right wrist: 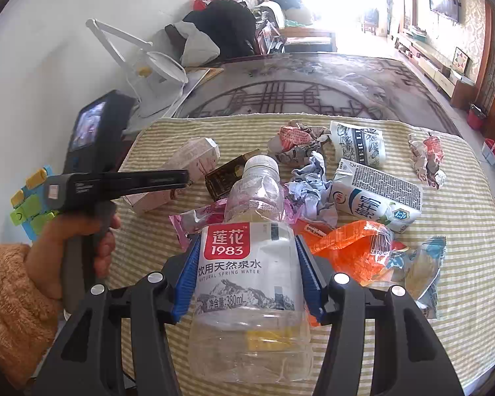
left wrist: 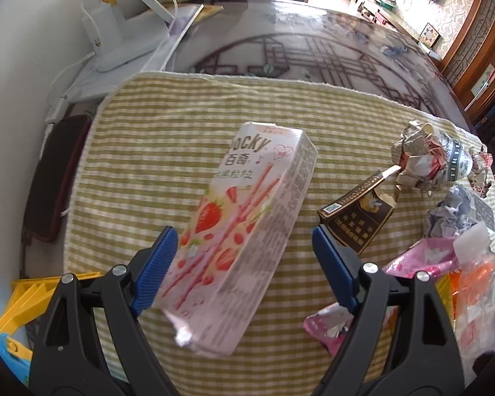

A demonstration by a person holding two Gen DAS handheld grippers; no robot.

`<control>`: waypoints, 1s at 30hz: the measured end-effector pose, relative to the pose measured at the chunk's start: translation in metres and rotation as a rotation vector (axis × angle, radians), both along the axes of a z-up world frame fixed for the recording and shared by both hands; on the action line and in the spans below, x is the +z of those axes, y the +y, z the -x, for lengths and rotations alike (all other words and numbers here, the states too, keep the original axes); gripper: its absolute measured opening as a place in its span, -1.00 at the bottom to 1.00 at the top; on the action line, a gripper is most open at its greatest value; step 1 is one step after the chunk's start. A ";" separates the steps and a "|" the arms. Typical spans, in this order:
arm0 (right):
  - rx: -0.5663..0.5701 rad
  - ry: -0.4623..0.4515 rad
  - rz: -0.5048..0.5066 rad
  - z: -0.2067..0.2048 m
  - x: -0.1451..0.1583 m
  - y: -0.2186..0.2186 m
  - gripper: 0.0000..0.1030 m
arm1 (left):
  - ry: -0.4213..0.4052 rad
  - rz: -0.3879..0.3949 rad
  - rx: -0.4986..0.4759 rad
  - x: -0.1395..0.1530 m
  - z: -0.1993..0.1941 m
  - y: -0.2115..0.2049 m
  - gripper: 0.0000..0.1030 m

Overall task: Collect trash
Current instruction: 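Grasp the clear water bottle with the right tool while the left tool grasps the pink snack box, then carry the bottle and pink box to the red bucket and drop them in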

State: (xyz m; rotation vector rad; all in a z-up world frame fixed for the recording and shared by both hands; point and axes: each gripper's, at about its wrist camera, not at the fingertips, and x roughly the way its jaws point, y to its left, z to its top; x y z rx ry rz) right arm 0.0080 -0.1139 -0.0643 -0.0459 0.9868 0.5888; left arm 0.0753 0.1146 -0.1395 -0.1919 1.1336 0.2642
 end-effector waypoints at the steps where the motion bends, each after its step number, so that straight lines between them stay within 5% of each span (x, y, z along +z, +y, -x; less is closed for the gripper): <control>1: 0.002 0.002 -0.001 0.000 -0.001 0.000 0.03 | 0.015 0.000 -0.005 -0.004 -0.002 -0.001 0.56; 3: 0.005 0.007 -0.003 0.000 -0.002 0.001 0.03 | 0.029 -0.028 -0.015 -0.009 -0.004 -0.004 0.55; 6: 0.000 0.006 -0.006 0.000 -0.002 0.000 0.03 | 0.028 -0.056 -0.020 -0.009 -0.004 -0.003 0.17; 12: -0.016 0.004 -0.015 -0.002 -0.002 -0.001 0.03 | -0.015 0.000 0.017 0.003 0.008 0.007 -0.07; 30: -0.060 -0.024 -0.060 -0.005 0.008 -0.020 0.03 | -0.182 0.052 -0.050 0.076 0.061 -0.054 -0.07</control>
